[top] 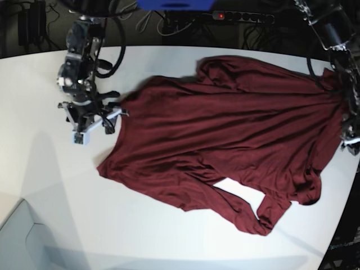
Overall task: Layout the t-shirt on the table in an organized manner, then fold the t-shirt properly
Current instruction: 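Hold the shirt with both grippers and pull it taut between them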
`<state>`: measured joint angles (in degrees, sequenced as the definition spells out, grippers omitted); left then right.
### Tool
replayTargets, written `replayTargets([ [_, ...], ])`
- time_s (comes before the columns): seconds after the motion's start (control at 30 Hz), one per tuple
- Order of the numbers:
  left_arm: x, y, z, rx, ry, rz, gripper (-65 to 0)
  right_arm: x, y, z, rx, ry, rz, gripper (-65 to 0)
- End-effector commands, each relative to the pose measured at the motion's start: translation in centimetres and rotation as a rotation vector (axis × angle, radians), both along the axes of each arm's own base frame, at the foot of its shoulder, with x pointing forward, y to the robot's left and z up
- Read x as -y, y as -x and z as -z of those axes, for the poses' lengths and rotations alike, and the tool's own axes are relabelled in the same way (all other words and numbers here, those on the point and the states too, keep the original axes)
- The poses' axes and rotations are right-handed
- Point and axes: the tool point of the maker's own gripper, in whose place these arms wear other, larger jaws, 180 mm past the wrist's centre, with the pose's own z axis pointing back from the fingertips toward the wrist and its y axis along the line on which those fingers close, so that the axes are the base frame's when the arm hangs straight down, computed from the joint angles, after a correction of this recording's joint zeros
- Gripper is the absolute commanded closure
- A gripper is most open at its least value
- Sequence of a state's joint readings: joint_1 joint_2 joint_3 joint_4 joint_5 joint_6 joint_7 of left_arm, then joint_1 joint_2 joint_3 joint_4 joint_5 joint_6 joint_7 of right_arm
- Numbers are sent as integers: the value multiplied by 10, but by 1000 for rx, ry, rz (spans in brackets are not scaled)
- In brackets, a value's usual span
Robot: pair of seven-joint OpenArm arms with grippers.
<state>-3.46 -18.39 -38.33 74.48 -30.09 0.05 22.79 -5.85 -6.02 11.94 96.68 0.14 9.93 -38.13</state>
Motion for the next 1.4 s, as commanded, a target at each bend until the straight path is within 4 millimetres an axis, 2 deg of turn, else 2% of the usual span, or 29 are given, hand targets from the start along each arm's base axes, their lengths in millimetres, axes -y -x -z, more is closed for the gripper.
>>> replayTargets([
  [0.0, 1, -14, -26, 59, -46, 16, -284, -8, -4, -12, 46, 1, -25, -369],
  [0.07, 22, -29, -23, 60, -34, 65, -284, -20, 6, -11, 38, 1, -57, -369],
  [0.13, 41, -45, -14, 47, -18, 113, -284, -23, 16, -6, 17, 0, -66, -369],
  [0.27, 62, -60, 40, -75, 66, 153, -284, -27, 24, 3, -10, -17, -61, -369],
  [0.37, 59, -63, 70, -150, 125, 130, -284, -29, 29, 9, -28, -27, -57, -369],
  [0.5, 29, -57, 86, -154, 96, 44, -284, -35, 32, 22, -64, -43, -65, -368],
  [0.6, 3, -43, 93, -160, 53, -17, -284, -43, 37, 34, -99, -67, -65, -367],
  [0.7, -4, -35, 100, -191, 26, -20, -284, -48, 34, 40, -113, -80, -68, -331],
  [0.77, -5, -36, 97, -207, -10, 9, -284, -49, 35, 46, -128, -85, -71, -260],
  [0.93, -4, -36, 99, -216, -18, 18, -284, -47, 35, 46, -128, -84, -65, 0],
  [1.03, -4, -35, 100, -219, -17, 18, -284, -39, 37, 40, -114, -73, -48, 0],
  [1.1, -4, -30, 104, -230, -18, 19, -284, -23, 41, 31, -93, -55, -9, 0],
  [1.27, -4, -30, 104, -229, -17, 20, -284, 2, 45, 6, -32, -15, 48, 0],
  [1.37, -2, -30, 106, -231, -13, 20, -284, 10, 46, 3, -25, -4, 68, 0],
])
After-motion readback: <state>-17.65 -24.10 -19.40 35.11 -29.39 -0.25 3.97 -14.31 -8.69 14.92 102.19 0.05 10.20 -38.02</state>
